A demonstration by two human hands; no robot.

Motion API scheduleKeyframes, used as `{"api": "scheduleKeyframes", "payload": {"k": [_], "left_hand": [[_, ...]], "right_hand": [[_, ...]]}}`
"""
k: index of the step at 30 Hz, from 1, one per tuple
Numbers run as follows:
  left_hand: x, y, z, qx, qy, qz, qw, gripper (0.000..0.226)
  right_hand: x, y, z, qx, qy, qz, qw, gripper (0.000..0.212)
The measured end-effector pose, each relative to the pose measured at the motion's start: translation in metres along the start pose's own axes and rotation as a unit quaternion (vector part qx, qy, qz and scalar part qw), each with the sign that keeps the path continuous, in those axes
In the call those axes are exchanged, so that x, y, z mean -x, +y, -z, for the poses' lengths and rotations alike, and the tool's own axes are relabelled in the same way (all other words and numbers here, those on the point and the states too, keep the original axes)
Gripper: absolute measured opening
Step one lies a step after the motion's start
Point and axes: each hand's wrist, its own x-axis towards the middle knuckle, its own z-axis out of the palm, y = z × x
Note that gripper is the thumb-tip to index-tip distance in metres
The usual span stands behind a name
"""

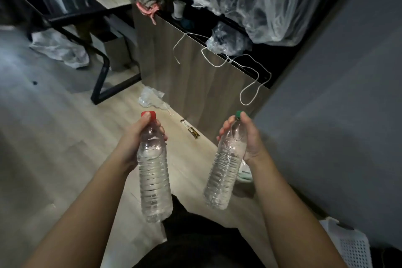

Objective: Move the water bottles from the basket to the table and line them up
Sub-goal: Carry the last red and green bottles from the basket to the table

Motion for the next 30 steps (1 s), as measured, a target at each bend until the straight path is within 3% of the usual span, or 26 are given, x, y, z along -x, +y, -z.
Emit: {"api": "scheduleKeyframes", "payload": {"k": [8, 20, 30], "left_hand": [[-0.071, 0.047, 0.08, -0.018, 0.064, -0.028, 0.997, 0.045], [-0.181, 0.164, 0.173, 0.026, 0.165, -0.077, 0.983, 0.032], [-0.232, 0.217, 0.244, 0.026, 0.177, -0.068, 0.981, 0.035]], "right_hand": [[-0.128, 0.023, -0.047, 0.043, -0.027, -0.042, 0.998, 0.044], [-0.338, 0.032, -0.162, 0.074, -0.094, -0.136, 0.983, 0.047], [-0.428, 0.048, -0.227, 0.091, -0.121, -0.137, 0.979, 0.038]]}}
